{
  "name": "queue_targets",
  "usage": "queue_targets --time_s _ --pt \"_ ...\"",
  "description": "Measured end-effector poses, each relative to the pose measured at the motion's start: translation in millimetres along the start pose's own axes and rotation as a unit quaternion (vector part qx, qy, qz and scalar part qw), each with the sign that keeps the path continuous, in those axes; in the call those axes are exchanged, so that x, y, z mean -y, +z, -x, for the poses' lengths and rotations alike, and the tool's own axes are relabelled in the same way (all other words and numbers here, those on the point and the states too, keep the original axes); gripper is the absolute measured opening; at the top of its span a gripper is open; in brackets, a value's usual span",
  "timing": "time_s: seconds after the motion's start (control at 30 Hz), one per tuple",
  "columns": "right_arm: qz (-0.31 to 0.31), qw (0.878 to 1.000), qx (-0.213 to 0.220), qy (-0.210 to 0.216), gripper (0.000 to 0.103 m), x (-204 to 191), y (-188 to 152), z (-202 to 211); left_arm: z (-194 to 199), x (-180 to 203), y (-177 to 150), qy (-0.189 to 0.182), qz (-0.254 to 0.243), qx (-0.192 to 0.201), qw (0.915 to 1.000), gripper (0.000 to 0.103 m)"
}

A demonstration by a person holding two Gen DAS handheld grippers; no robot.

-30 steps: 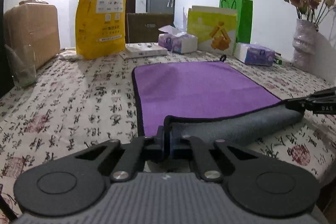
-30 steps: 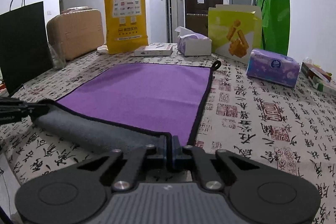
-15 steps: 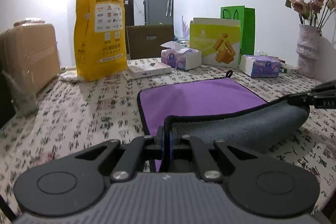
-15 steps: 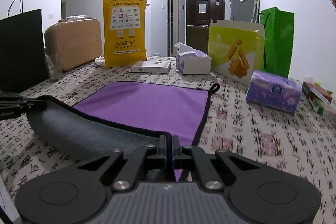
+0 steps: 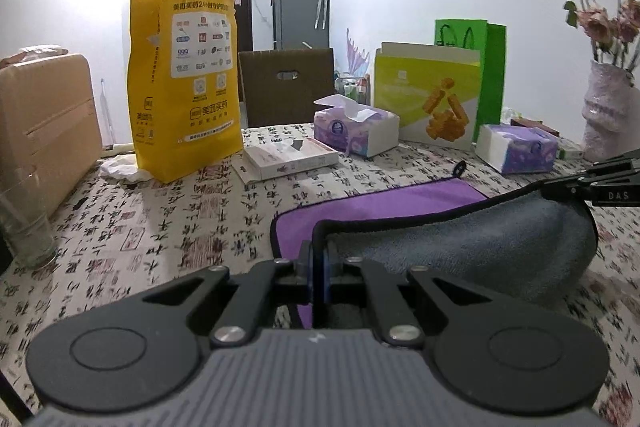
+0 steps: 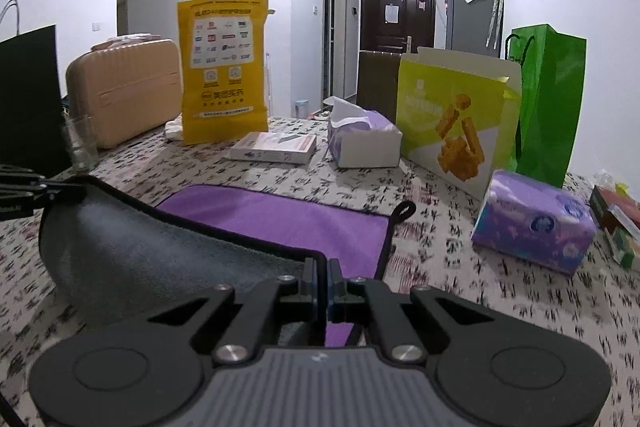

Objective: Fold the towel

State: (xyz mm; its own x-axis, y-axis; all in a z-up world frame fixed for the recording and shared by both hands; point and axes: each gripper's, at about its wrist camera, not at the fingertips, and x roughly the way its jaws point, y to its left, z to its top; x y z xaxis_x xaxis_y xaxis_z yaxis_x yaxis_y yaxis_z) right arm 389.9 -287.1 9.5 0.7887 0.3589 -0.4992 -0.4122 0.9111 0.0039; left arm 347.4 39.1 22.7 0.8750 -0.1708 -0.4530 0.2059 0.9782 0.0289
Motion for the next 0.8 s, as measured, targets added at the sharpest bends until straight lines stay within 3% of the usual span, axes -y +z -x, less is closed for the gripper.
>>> queue_targets --time_s 0.3,0.8 --pt "-0.042 0.999 -0.021 0.013 0.004 37 24 -58 -66 -14 33 -0.004 -0.006 -0.030 0.9995 0.005" --pt "-0.046 0.997 -0.055 0.022 0.004 67 46 -152 -160 -41 43 -0.009 0.011 -0.084 0.9963 0.005"
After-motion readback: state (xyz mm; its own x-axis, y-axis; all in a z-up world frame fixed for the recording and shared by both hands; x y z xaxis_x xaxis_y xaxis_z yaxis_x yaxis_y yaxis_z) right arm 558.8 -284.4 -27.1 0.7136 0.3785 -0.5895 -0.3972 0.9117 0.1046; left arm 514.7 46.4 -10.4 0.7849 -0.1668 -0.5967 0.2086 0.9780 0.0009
